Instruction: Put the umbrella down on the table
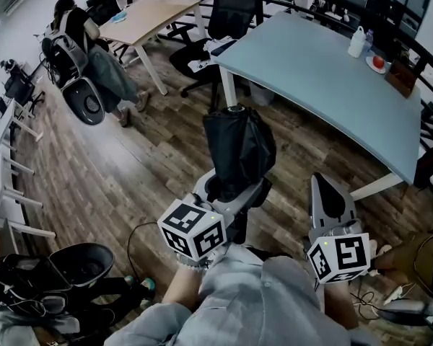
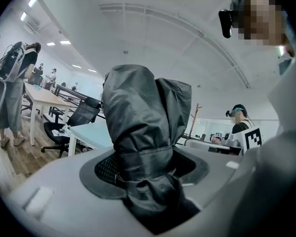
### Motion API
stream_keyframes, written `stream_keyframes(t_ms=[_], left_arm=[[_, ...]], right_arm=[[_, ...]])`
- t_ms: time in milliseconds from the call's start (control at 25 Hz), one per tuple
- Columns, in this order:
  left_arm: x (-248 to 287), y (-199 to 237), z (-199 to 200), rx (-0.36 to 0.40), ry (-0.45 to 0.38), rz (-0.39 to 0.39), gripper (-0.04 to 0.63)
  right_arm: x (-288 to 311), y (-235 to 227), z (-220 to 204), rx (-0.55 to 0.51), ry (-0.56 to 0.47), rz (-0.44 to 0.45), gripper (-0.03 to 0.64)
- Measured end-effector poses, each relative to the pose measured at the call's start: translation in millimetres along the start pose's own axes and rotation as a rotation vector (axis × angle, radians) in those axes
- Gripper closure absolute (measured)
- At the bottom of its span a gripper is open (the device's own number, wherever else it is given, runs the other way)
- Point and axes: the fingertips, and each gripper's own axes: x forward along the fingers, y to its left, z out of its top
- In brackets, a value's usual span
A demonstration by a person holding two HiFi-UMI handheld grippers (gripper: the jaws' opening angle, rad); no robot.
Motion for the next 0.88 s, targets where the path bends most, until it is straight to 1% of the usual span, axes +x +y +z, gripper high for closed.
stream_keyframes(t_ms=[320,720,880], left_arm=[[-8.7,12.4,1.5,0.014,-0.003,-0.002,0.324],[-30.0,35.8,8.7,0.01,-0.025,0.036,0.324],[-35.5,41.8,13.3,0.004,-0.036,0.044,0.324]], right_arm=[[5.0,11.4,-5.1,0.002,0.001,-0.014,0.626],[25.7,38.6,-2.7,-0.015,0.011,0.037,0.626],[32.0,42.5,-1.3,-0.013,0.008,0.051,0.626]])
